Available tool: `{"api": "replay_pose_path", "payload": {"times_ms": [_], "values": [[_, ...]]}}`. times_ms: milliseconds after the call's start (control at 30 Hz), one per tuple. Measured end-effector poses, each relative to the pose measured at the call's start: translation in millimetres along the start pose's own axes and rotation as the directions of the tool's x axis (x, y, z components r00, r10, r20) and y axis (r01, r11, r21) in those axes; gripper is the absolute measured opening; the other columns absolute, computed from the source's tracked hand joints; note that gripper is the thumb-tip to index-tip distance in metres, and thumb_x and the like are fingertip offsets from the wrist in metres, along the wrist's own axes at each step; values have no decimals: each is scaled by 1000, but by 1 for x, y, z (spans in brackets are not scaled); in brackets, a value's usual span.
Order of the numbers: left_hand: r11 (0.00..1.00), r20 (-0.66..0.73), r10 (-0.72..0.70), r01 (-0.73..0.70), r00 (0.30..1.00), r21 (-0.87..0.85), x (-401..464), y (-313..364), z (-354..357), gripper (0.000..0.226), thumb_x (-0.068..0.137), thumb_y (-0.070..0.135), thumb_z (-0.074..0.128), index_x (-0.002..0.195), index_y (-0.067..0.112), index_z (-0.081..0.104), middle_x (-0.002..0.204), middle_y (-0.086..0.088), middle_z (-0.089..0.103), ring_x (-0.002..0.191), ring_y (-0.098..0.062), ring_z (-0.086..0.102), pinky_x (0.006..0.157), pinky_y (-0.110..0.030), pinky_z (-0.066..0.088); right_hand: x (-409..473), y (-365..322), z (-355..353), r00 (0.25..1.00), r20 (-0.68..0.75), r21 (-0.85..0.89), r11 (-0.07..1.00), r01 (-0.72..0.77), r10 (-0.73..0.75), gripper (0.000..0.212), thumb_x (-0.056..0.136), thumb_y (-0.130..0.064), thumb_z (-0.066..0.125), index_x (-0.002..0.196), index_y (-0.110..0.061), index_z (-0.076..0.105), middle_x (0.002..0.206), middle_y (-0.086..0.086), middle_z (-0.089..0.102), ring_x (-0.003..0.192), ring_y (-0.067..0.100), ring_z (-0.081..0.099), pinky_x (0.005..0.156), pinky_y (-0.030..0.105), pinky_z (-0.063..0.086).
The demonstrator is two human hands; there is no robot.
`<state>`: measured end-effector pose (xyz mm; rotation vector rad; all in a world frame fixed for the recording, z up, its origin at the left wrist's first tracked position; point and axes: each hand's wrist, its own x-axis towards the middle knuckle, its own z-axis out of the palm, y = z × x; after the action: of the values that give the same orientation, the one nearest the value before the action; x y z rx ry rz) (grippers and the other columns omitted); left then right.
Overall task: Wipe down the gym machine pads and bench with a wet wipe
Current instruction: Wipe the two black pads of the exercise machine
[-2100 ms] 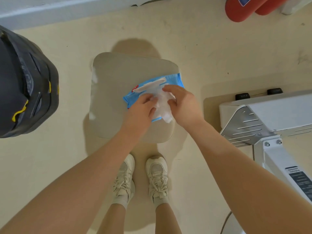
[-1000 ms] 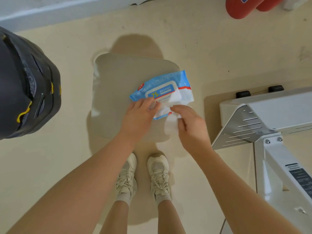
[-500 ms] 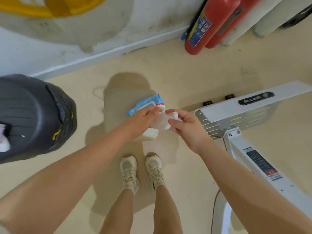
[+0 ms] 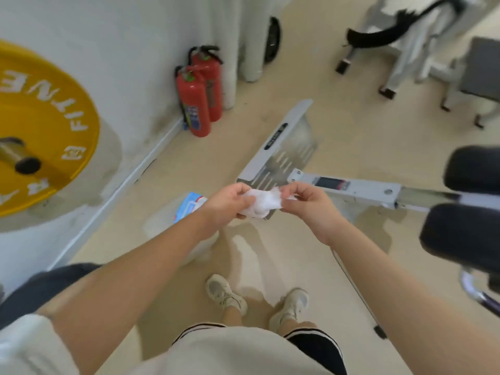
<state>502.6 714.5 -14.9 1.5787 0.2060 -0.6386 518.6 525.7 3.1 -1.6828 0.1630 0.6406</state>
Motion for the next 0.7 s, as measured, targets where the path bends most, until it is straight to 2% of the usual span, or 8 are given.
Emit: {"api": "replay_pose_path", "payload": {"times_ms": [100, 200, 267, 333, 433, 500, 600, 700], "values": [[1000, 94, -8, 5, 995, 30, -1, 16, 52, 16, 95, 9, 45, 82, 16, 50, 78, -1, 57, 68, -7, 55, 66, -17, 45, -58, 18, -53, 979, -202, 99, 994, 50, -29, 39, 81, 18, 50, 63, -16, 52, 70, 0, 56, 64, 8, 52, 75, 24, 44], [998, 184, 16, -27, 983, 61, -12, 24, 107, 15, 94, 7, 48, 81, 14, 52, 78, -3, 58, 71, -12, 56, 71, -22, 48, -113, 45, -92, 956, -291, 87, 994, 62, -34, 37, 79, 21, 50, 70, -14, 53, 67, -1, 56, 61, 6, 52, 72, 23, 43], [992, 231, 50, -74, 972, 98, -20, 24, 136, 13, 91, 8, 53, 80, 14, 54, 76, -2, 59, 72, -15, 56, 77, -28, 46, -138, 57, -107, 958, -288, 95, 995, 24, 5, 30, 84, 13, 51, 91, -14, 59, 83, -2, 61, 80, 10, 56, 77, 21, 42], [981, 297, 81, -128, 952, 145, -35, 23, 179, 5, 83, 20, 61, 80, 16, 58, 77, -2, 60, 75, -18, 55, 80, -32, 46, -174, 69, -126, 958, -285, 68, 998, -14, 33, 29, 90, -4, 54, 115, -19, 56, 112, -3, 57, 107, 9, 50, 82, 15, 40], [962, 355, 117, -194, 928, 190, -63, 14, 245, 6, 83, 23, 63, 80, 17, 61, 76, -2, 60, 71, -9, 56, 73, -22, 46, -225, 90, -147, 969, -238, -17, 998, 59, -61, 37, 88, -14, 61, 123, -21, 54, 125, -4, 54, 118, 7, 48, 98, 23, 40], [950, 381, 140, -232, 914, 209, -86, 6, 289, 11, 89, 14, 58, 79, 16, 61, 75, -3, 61, 65, -5, 57, 64, -16, 46, -261, 110, -160, 972, -198, -149, 984, 98, -127, 34, 85, -12, 64, 118, -19, 58, 113, -5, 61, 106, 4, 55, 94, 21, 43], [929, 420, 134, -262, 898, 262, -118, -8, 354, 6, 85, 20, 61, 81, 17, 65, 78, -3, 64, 66, -10, 56, 60, -21, 46, -317, 143, -185, 966, -196, -335, 937, 93, -166, 4, 83, -13, 65, 87, -15, 66, 77, -2, 59, 74, 10, 52, 71, 27, 42], [914, 447, 99, -259, 889, 311, -143, -21, 413, 9, 81, 13, 69, 80, 18, 62, 68, 6, 59, 57, -2, 52, 53, -14, 41, -369, 171, -216, 947, -287, -295, 954, 57, -145, 17, 83, -15, 66, 72, -3, 62, 68, 5, 49, 66, 14, 43, 63, 28, 34]]}}
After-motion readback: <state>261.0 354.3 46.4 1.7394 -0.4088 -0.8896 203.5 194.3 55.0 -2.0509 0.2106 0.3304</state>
